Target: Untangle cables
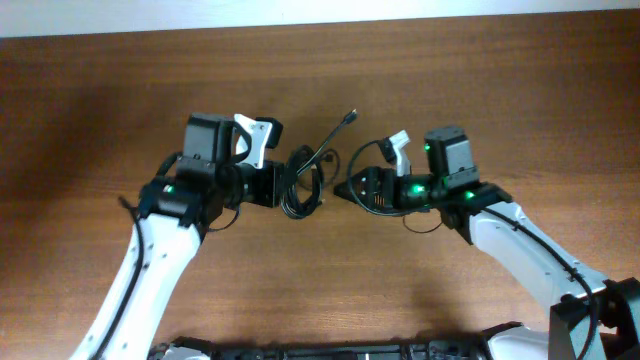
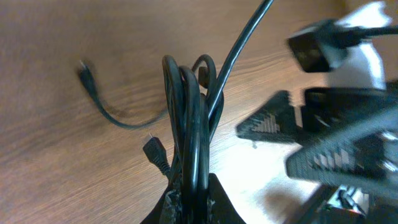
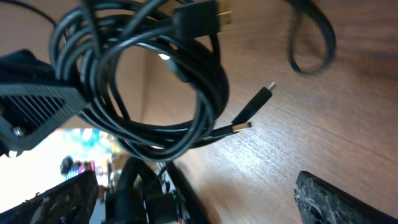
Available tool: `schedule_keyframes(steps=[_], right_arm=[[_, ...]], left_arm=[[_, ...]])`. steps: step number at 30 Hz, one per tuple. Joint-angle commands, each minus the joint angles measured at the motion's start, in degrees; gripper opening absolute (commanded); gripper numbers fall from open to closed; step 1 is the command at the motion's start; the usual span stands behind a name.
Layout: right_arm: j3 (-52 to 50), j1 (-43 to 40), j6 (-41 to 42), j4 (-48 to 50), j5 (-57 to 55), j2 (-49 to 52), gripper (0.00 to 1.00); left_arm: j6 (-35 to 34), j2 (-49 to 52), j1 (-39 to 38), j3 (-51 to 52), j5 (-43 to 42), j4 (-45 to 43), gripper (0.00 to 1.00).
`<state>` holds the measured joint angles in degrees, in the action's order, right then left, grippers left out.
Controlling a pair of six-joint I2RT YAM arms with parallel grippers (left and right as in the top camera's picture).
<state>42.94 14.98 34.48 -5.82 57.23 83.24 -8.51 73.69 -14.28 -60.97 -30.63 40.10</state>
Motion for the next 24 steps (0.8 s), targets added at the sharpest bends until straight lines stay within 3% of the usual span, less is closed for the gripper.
schedule_keyframes(steps=[1, 7, 11, 21, 24], right_arm=[[-0.26, -3.21, -9.01, 0.15, 8.68, 0.39, 0.99], [-0.28, -5.09, -11.54, 0.15, 18.45, 0.39, 0.99], [-0.28, -5.09, -13.27, 0.11, 22.80, 0.39, 0.95], [-0.28, -5.09, -16.17, 0.22, 26.60, 0.39, 0.96], [-0.28, -5.09, -16.28, 0.96, 26.56, 0.39, 0.97]], left_arm=[[2.19, -5.03, 0.20, -0.92, -5.95, -0.37, 0.00], [2.12, -5.79, 0.20, -0.90, -15.43, -0.55, 0.00], [1.70, -5.79, 0.20, -0.90, -16.41, -0.57, 0.00], [1.73, -5.79, -0.13, -0.90, -16.76, -1.16, 0.00], [1.75, -4.52, -1.79, -0.90, -17.46, -5.90, 0.00]])
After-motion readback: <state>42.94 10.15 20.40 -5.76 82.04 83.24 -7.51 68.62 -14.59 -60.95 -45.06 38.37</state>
